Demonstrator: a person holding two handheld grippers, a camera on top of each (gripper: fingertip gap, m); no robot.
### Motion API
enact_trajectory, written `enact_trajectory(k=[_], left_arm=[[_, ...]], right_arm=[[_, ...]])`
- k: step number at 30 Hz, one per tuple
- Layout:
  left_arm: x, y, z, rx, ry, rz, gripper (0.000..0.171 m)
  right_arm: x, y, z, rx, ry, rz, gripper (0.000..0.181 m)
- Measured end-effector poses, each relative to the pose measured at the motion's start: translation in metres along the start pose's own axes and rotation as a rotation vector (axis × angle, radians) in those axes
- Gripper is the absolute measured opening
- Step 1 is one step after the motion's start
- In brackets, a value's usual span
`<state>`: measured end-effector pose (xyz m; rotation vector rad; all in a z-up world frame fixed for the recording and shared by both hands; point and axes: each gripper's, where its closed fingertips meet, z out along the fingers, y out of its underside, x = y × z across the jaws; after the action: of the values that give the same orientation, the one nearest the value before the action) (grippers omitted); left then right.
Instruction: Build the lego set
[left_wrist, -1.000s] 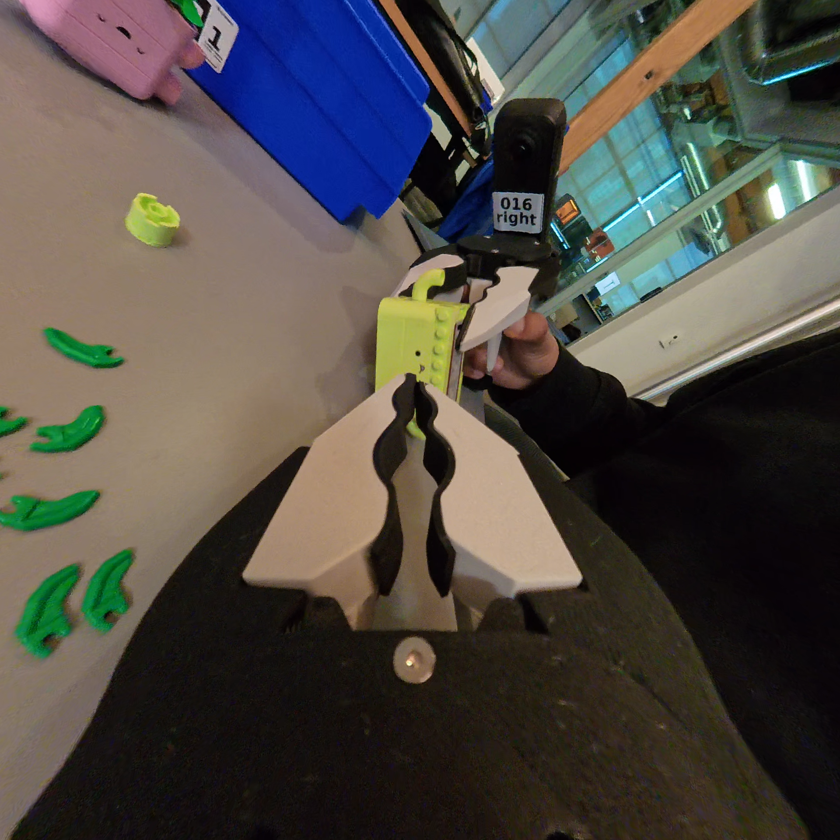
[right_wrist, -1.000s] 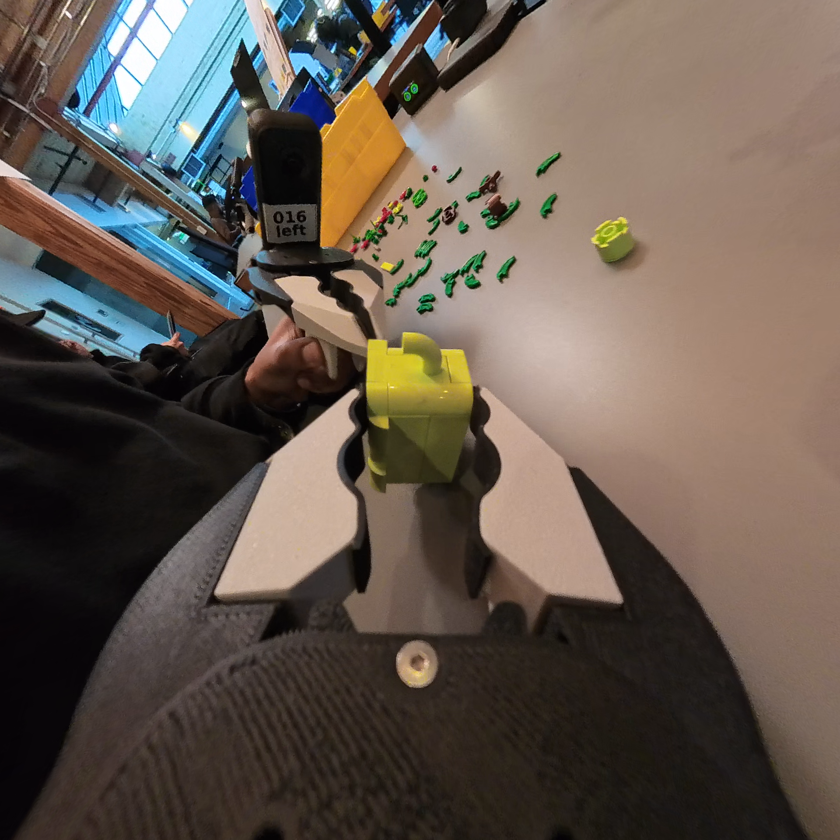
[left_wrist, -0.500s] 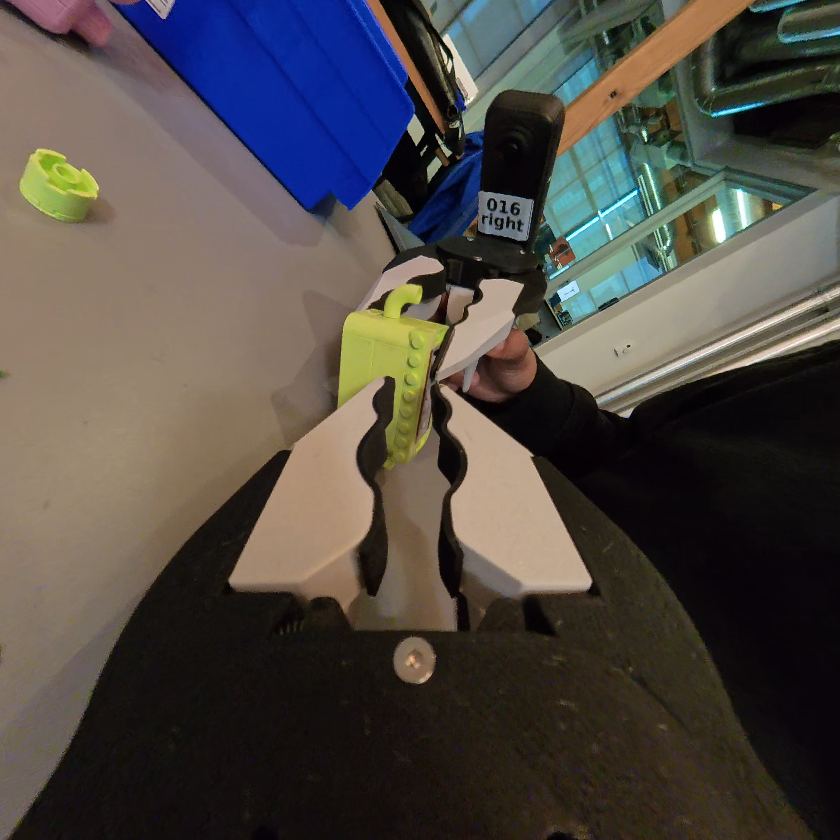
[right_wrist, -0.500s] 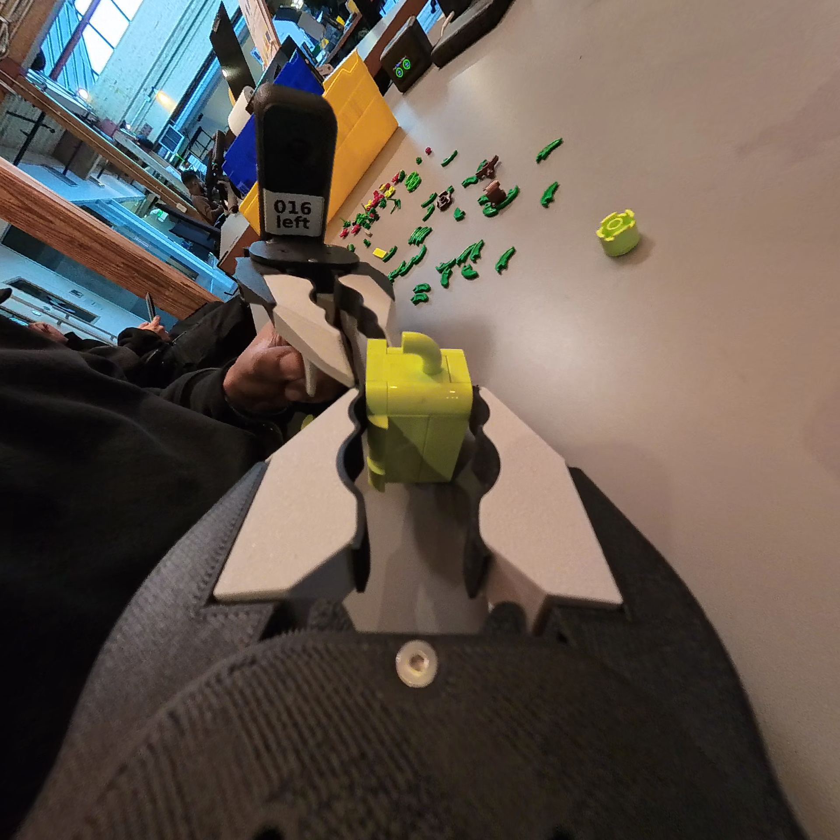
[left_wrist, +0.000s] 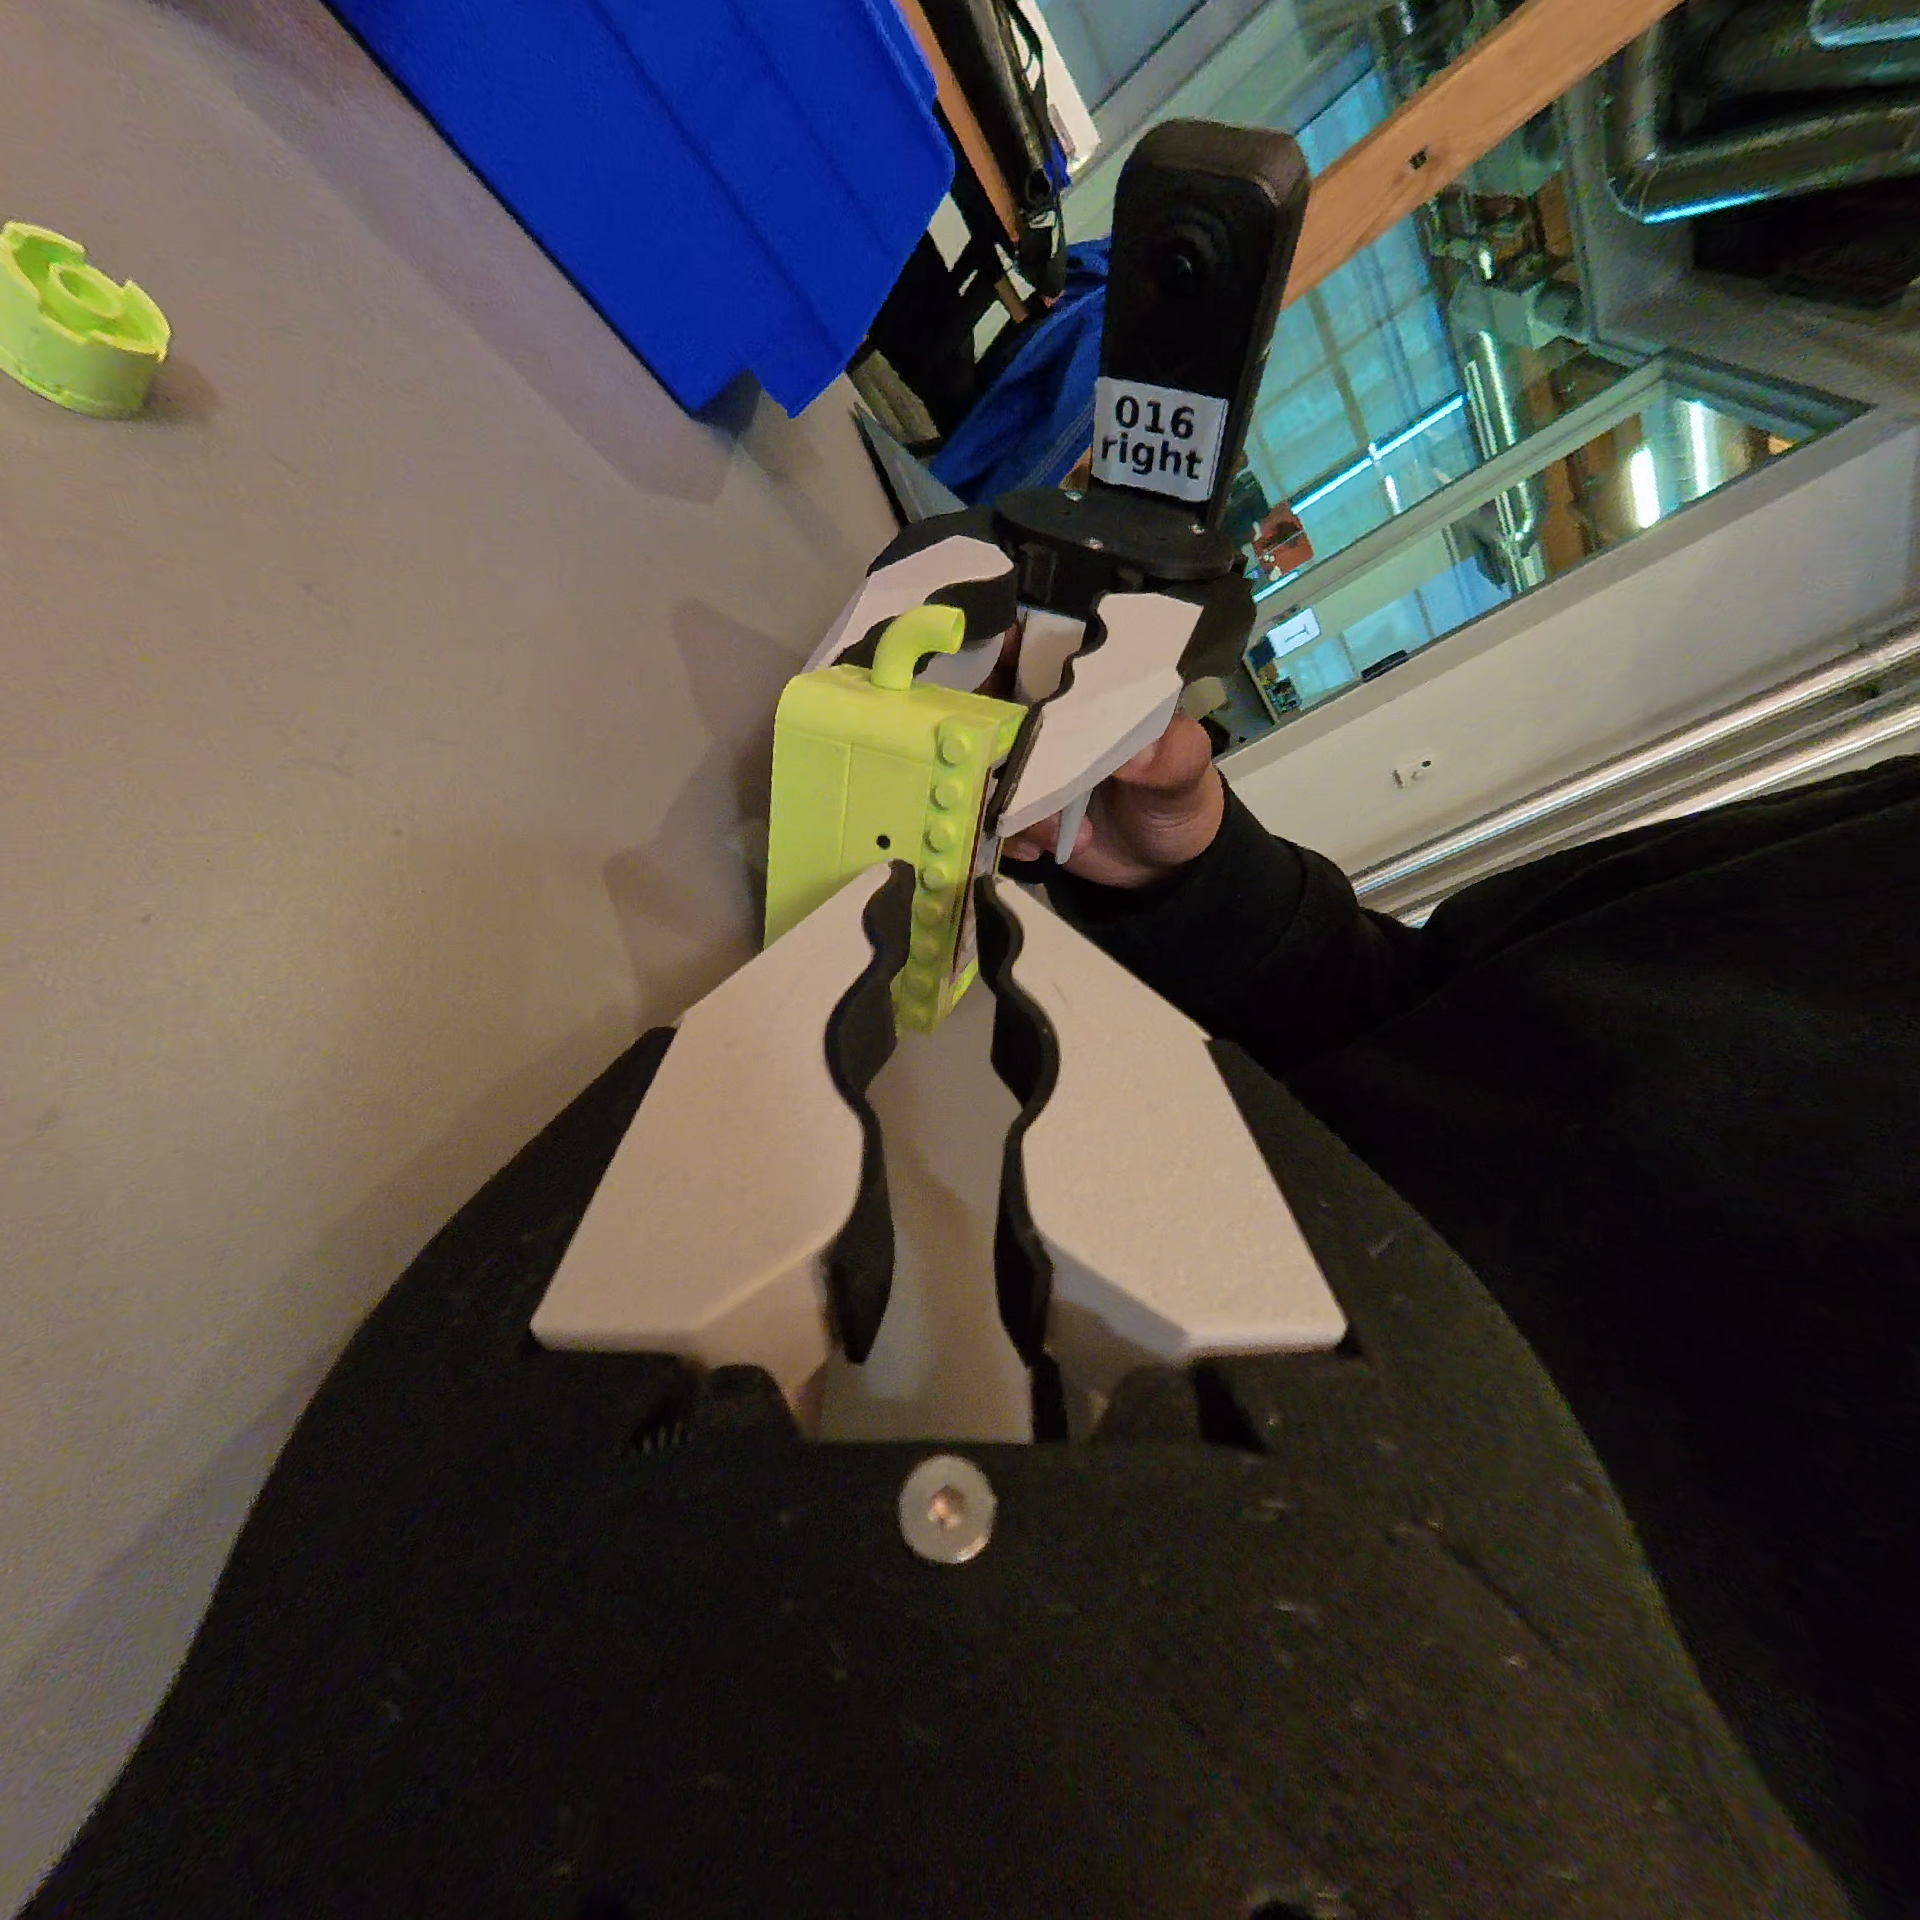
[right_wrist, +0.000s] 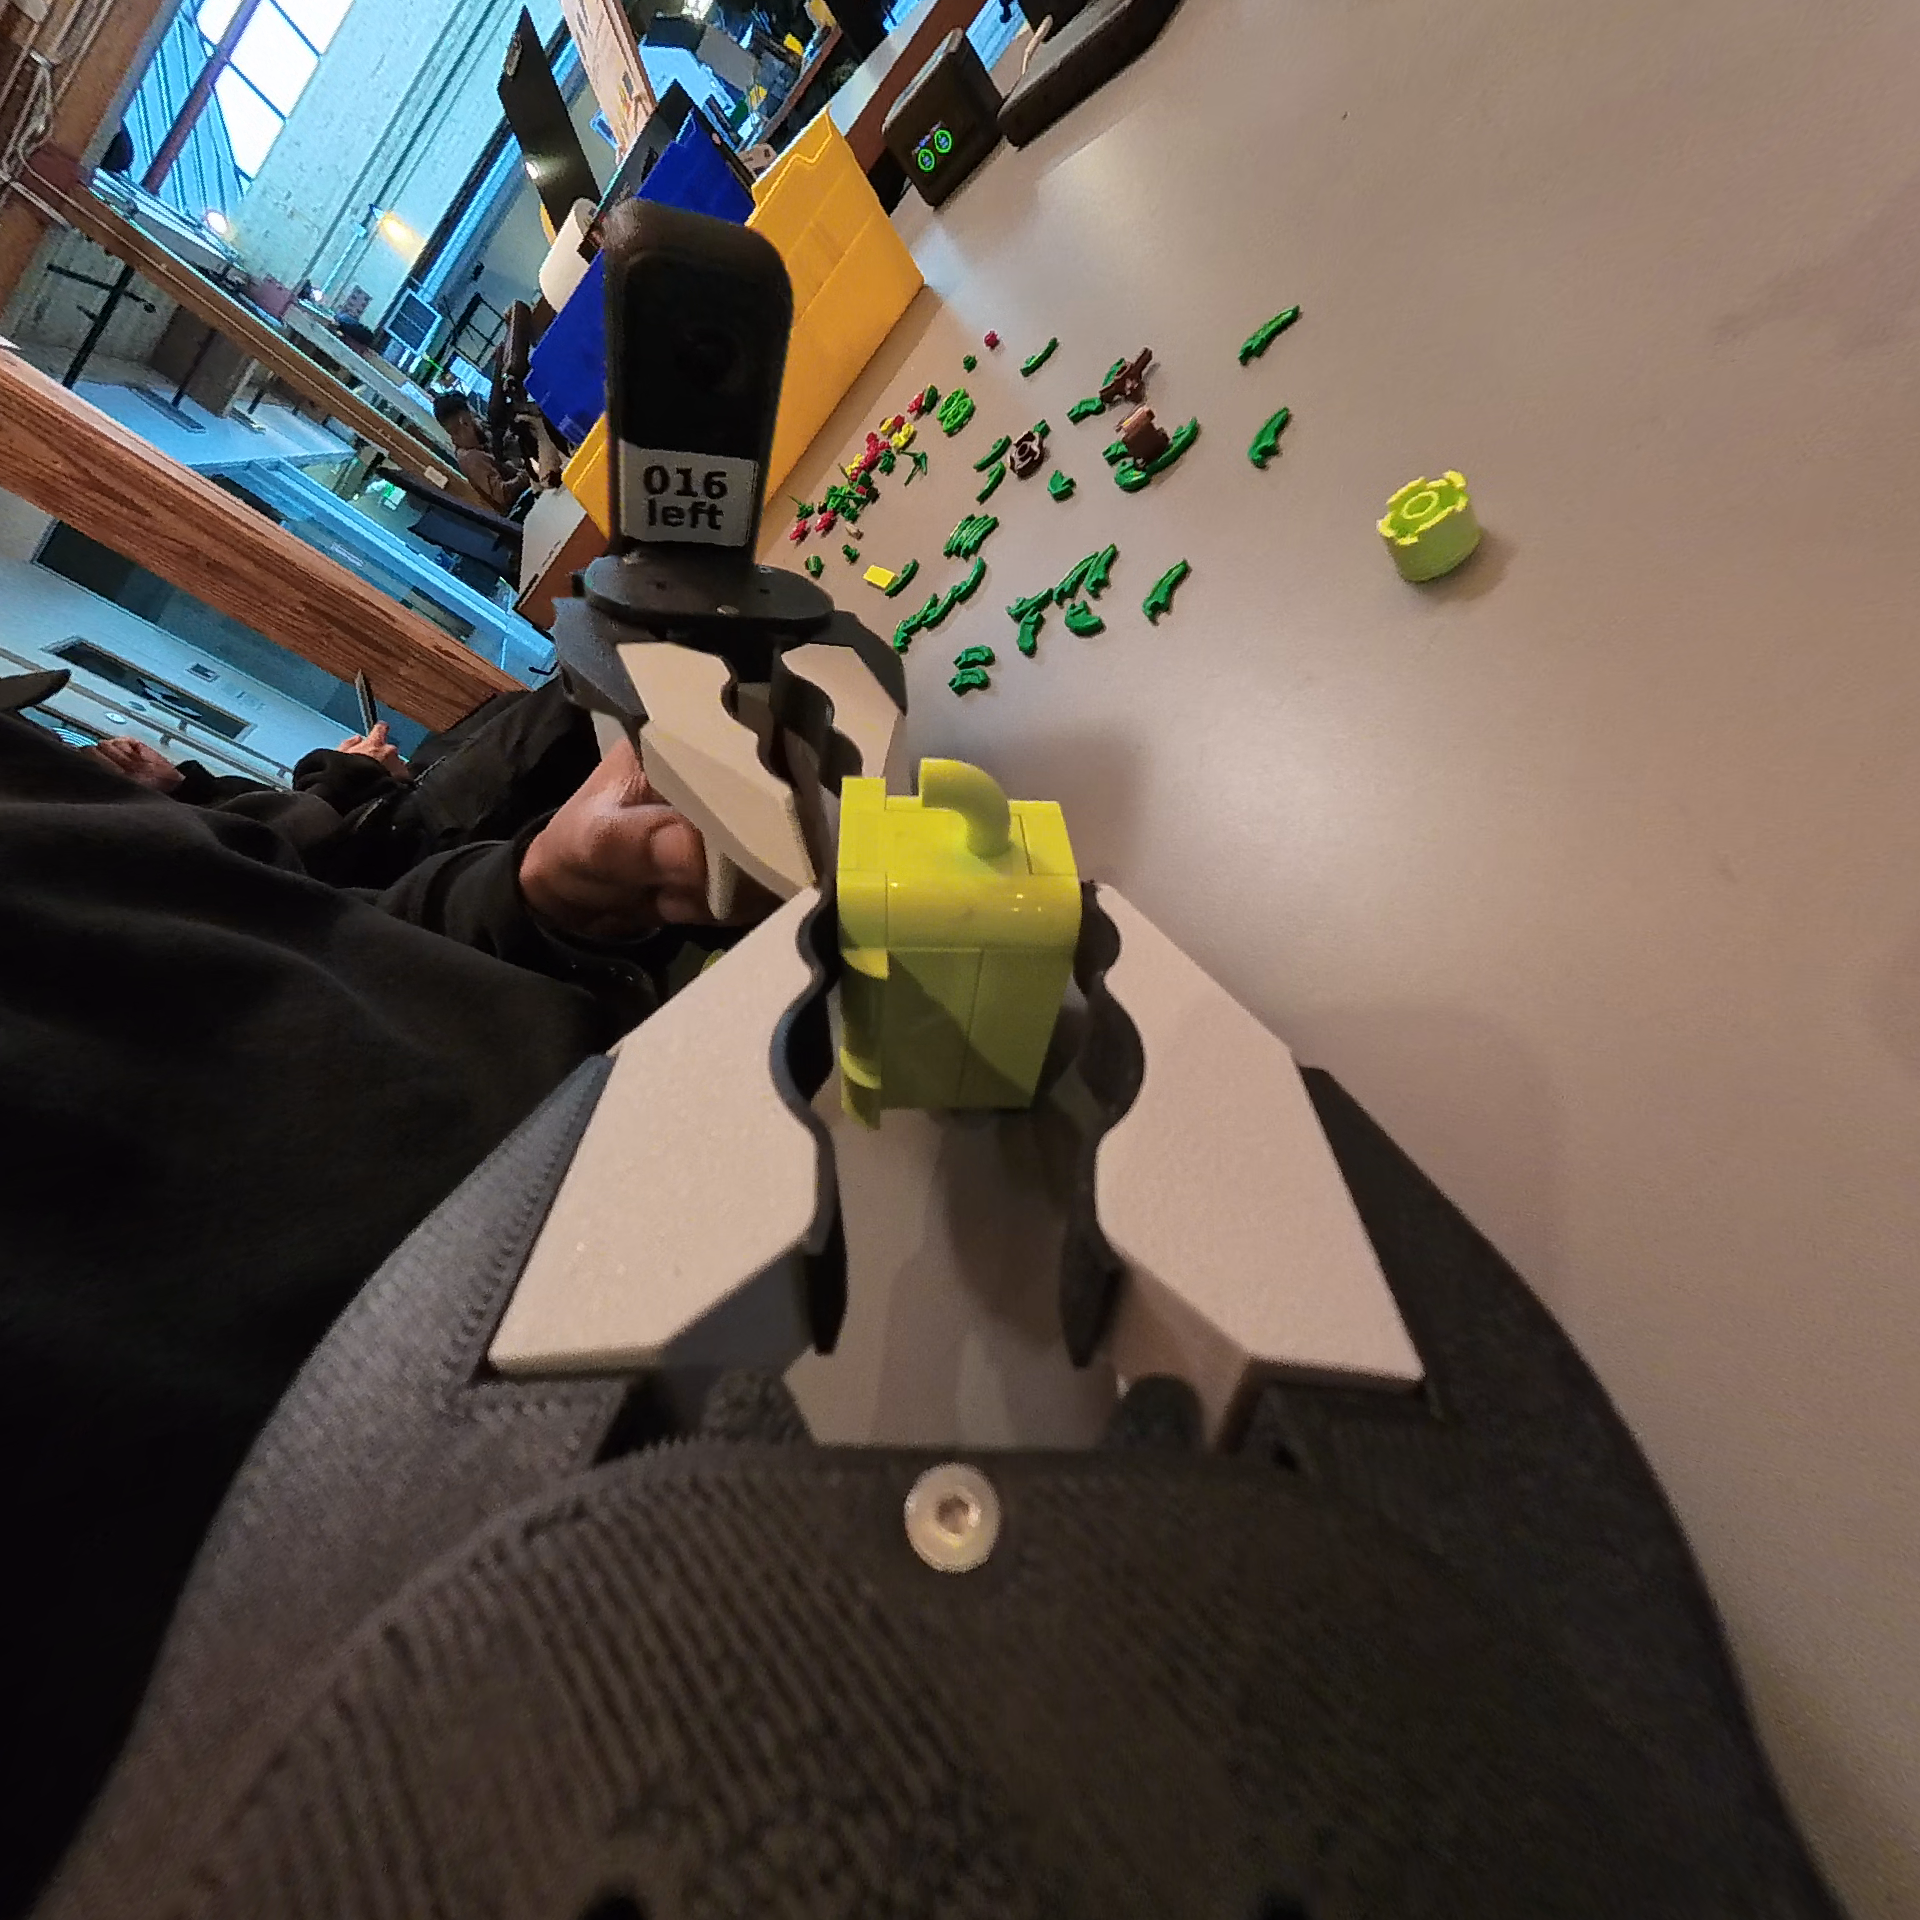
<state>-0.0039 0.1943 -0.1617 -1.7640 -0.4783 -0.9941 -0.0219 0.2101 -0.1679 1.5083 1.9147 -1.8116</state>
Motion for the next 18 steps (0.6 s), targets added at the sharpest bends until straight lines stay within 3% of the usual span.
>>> enact_trajectory(k=[18], left_arm=[[-0.0003, -0.0026, -0.0009, -0.003, 0.030, -0.023, 0.004]], right_arm=[[-0.0001, 0.0005, 0.0004, -0.004, -0.006, 0.005, 0.045]])
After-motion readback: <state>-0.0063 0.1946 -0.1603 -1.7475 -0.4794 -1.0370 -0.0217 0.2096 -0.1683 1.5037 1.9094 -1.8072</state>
